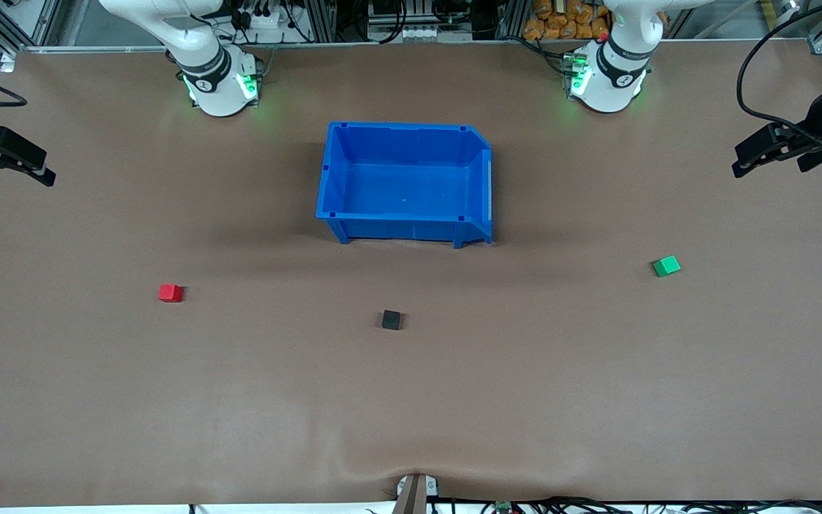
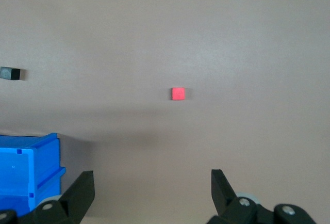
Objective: Attach green and red cubes to black cube
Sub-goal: 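Move the left gripper from rest toward the green cube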
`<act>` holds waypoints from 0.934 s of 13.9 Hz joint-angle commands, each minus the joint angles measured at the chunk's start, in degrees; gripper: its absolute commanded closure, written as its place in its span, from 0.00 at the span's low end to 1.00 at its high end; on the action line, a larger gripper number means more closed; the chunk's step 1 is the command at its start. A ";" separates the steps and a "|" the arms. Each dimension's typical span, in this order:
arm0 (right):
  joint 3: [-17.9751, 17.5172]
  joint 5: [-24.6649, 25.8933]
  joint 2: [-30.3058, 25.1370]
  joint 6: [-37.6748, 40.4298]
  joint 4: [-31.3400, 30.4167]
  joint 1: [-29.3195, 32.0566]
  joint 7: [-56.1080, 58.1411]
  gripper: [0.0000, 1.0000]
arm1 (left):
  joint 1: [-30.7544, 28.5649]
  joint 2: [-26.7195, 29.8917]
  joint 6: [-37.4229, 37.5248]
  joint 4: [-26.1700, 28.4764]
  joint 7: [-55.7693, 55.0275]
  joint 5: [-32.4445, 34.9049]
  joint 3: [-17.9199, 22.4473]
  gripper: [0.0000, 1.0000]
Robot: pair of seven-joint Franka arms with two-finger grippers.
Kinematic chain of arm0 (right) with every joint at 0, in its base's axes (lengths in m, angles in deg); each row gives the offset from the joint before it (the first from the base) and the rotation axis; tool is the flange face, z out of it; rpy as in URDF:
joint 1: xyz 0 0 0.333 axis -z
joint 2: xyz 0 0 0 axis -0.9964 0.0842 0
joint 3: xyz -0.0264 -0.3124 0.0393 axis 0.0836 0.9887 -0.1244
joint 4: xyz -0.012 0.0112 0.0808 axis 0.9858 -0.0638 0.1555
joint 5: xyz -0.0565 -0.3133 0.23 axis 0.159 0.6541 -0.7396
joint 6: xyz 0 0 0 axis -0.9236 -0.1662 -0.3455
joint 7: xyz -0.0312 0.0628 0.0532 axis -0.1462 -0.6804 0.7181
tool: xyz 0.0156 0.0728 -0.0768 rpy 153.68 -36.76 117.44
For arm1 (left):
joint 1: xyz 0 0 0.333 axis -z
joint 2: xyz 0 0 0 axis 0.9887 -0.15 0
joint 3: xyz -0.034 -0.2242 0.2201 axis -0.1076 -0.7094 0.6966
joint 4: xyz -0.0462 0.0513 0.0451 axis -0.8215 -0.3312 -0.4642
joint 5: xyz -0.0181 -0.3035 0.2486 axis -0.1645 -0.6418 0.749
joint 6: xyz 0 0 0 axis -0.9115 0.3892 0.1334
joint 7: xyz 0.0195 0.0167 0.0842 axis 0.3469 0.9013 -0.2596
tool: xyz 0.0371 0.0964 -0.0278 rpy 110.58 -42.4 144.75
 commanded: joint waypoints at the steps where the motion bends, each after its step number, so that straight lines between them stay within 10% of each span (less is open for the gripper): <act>1: -0.77 -0.94 -0.37 0.27 0.01 0.84 -0.22 0.00 | -0.27 -2.14 0.98 -1.08 1.47 -1.26 0.22 0.00; 13: -0.77 -0.94 -0.29 0.27 0.01 1.01 -0.22 0.00 | -6.86 -11.38 -16.04 13.13 -0.12 -0.20 0.22 0.00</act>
